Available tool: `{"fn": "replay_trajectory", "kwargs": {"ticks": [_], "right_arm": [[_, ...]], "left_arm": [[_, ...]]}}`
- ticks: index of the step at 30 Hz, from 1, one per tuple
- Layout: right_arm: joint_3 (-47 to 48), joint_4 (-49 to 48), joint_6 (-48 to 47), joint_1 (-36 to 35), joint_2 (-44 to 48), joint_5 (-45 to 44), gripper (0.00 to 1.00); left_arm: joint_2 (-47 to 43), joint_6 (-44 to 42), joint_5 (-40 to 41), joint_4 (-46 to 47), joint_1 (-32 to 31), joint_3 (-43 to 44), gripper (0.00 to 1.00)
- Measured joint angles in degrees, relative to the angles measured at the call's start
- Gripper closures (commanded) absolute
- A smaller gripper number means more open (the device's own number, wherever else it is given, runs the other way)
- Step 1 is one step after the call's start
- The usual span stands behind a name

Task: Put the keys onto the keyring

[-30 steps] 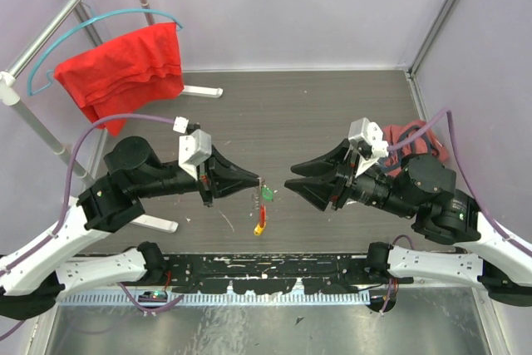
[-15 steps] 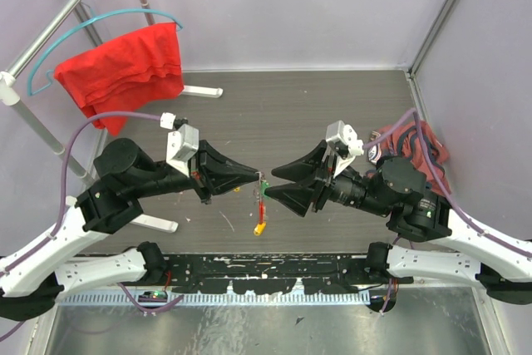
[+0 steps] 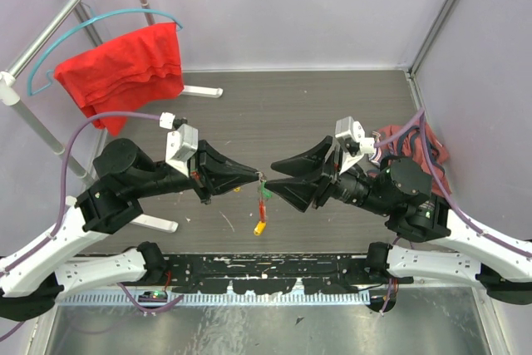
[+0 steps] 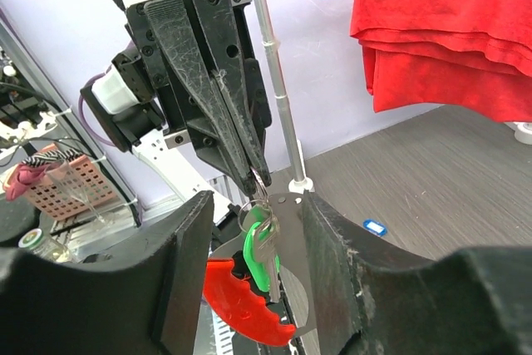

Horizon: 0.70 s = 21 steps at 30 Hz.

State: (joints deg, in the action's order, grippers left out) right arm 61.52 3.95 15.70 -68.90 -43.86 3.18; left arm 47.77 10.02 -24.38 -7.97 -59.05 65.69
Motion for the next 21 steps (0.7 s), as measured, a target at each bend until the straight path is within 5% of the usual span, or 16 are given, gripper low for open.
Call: {"fn": "replay_trajectory", "kwargs": {"ticks": [13, 21], "right_arm": [[-0.04, -0.31, 0.26, 0.0, -1.73, -1.14, 0.67], [-0.24, 0.04, 0.5, -0.04, -1.77, -1.09, 0.7]], "left_arm": [[0.09, 0.52, -0.52, -0.02, 0.0, 0.0, 1.0], [0.04, 0.61, -0.52, 0.09, 0.0, 0.0, 1.0]]}}
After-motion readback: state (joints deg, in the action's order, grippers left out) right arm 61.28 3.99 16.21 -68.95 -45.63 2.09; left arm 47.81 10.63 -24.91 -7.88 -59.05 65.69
